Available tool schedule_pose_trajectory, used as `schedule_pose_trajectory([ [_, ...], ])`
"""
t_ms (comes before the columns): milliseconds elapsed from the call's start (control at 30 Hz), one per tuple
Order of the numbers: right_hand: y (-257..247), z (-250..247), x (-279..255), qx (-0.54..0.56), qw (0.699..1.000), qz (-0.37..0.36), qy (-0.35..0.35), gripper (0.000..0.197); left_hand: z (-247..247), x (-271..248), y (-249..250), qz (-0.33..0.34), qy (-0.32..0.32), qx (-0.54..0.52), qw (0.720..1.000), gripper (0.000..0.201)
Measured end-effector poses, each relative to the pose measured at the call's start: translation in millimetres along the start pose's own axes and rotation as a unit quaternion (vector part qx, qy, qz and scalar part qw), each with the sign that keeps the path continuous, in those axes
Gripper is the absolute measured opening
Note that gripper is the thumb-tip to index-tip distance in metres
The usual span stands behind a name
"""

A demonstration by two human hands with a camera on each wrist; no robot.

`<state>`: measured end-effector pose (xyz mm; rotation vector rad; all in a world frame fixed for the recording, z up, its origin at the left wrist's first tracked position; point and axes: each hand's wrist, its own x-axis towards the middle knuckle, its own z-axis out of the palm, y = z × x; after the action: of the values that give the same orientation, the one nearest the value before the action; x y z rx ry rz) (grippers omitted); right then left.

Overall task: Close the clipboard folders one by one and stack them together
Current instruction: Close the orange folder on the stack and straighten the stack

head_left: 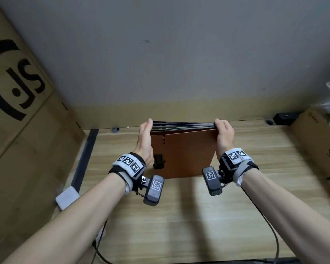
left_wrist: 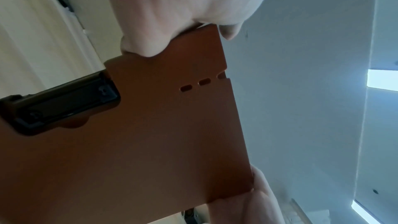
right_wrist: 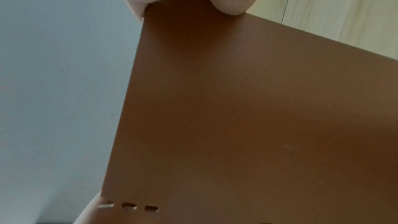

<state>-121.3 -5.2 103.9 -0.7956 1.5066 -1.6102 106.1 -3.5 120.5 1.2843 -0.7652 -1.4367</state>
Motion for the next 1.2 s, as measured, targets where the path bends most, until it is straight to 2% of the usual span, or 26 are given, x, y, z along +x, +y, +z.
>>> schedule_pose_trajectory([
  [67,4.5,-0.3,1.4,-0.013,1.0,-0.025,0.01,0.011,-1.3,4.8,0.8,0.017,0.013,0.041,0.999,0.041],
  [200,10.0,-2.4,-1.5,-0.024,0.997,-0.075,0.007,0.011,-4.3,12.4,3.6,0.086,0.004,0.102,0.991,0.018],
  [300,5.7,-1.7,-3.0,-0.055,0.995,-0.088,-0.007,0.016,-0.3,4.7,11.8,0.146,-0.008,0.165,0.975,0.034],
  [367,0.6,-3.4,-4.6,-0.078,0.993,-0.088,-0.024,0.018,3.0,1.0,17.9,0.182,-0.004,0.236,0.955,0.041],
  [433,-3.0,-6.2,-5.7,-0.095,0.991,-0.083,-0.044,0.019,6.8,-3.0,23.6,0.228,-0.011,0.344,0.911,0.042],
  [500,-4.5,-7.4,-5.9,-0.104,0.99,-0.078,-0.057,0.02,10.0,-6.6,27.5,0.275,-0.048,0.468,0.839,0.038],
  [567,-6.3,-8.9,-5.1,-0.105,0.99,-0.066,-0.062,0.02,11.6,-8.8,26.7,0.287,-0.078,0.578,0.76,0.056],
  [600,-7.2,-9.8,-4.8,-0.101,0.991,-0.06,-0.063,0.021,11.3,-10.0,25.6,0.29,-0.077,0.611,0.733,0.063],
  [633,-7.1,-11.5,-3.0,-0.097,0.991,-0.057,-0.069,0.022,10.9,-10.0,24.8,0.297,-0.07,0.625,0.718,0.065],
  [700,-9.2,-15.7,-2.1,-0.097,0.991,-0.051,-0.082,0.032,9.6,-7.7,24.2,0.312,-0.059,0.626,0.712,0.065],
  [767,-10.1,-22.5,-1.0,-0.089,0.991,-0.007,-0.102,0.047,10.4,-5.0,24.2,0.312,-0.054,0.623,0.715,0.065],
  [833,-6.2,-32.0,0.2,-0.061,0.989,0.028,-0.135,0.051,13.2,-2.3,23.4,0.307,-0.038,0.618,0.723,0.061],
  [900,3.3,-42.9,-1.0,-0.08,0.981,0.018,-0.177,0.047,16.3,-2.7,22.8,0.306,-0.016,0.605,0.735,0.057],
  [967,12.0,-52.2,-7.5,-0.108,0.968,0.0,-0.227,0.03,17.8,-2.4,22.3,0.306,-0.001,0.592,0.745,0.053],
  [1000,16.8,-55.2,-10.3,-0.111,0.962,-0.004,-0.25,0.027,18.6,-2.4,22.6,0.303,0.004,0.589,0.749,0.053],
  [1100,32.2,-62.1,-5.8,-0.113,0.953,-0.022,-0.281,0.046,20.8,-1.2,19.8,0.306,0.014,0.584,0.752,0.058],
  [1167,43.0,-63.7,2.4,-0.132,0.947,-0.046,-0.288,0.039,18.6,-0.4,18.6,0.32,0.002,0.558,0.765,0.064],
  [1200,48.0,-64.3,5.5,-0.139,0.946,-0.049,-0.289,0.036,16.1,-2.0,18.7,0.325,-0.008,0.531,0.783,0.068],
])
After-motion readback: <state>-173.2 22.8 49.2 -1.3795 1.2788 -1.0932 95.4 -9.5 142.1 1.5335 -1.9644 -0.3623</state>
